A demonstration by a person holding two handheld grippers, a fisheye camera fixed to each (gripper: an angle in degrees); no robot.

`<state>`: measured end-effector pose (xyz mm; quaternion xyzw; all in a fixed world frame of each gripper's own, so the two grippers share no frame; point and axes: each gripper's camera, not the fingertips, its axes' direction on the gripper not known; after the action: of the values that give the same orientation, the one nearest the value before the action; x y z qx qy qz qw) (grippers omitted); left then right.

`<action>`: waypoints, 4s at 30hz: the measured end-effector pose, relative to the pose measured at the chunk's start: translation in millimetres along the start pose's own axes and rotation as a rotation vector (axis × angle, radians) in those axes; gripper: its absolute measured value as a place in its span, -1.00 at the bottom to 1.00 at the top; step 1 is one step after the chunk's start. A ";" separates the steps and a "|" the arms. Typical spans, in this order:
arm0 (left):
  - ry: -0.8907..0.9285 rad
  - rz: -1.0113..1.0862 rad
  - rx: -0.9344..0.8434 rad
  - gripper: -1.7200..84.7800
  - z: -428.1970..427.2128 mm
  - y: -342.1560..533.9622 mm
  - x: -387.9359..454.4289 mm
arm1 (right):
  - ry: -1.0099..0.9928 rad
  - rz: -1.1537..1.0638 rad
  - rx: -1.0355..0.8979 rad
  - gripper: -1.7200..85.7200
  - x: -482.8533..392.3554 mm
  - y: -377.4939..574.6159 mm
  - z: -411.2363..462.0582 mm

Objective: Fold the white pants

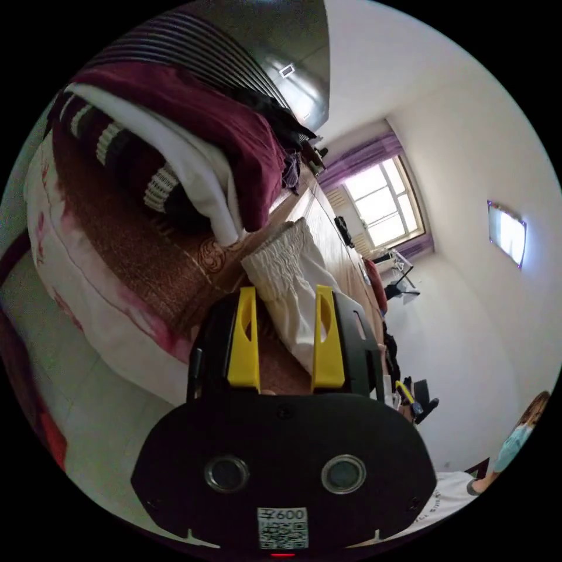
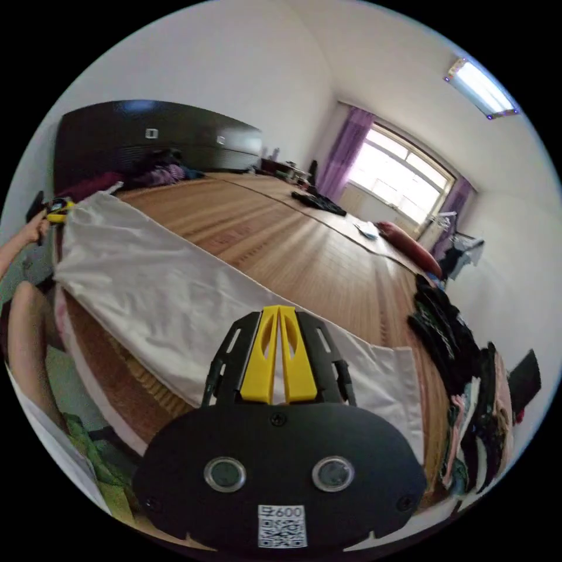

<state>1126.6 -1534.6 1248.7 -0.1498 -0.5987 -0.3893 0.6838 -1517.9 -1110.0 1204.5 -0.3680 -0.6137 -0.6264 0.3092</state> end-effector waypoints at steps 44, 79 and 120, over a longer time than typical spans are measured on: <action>0.147 0.825 -0.584 -0.91 367.7 487.0 154.2 | -0.488 -0.098 0.253 -0.98 -363.0 132.1 -88.9; -0.397 1.469 -0.263 -0.63 489.4 930.6 -382.9 | -0.756 0.565 -0.183 -0.71 291.5 -116.6 11.0; -0.681 1.072 -0.241 -0.90 269.9 675.4 -609.8 | -0.262 0.177 0.211 -0.91 55.2 33.6 -76.6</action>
<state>1430.0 -697.8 918.9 -0.6190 -0.5764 0.0109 0.5334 -1525.6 -1184.6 1271.0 -0.4645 -0.6764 -0.4756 0.3171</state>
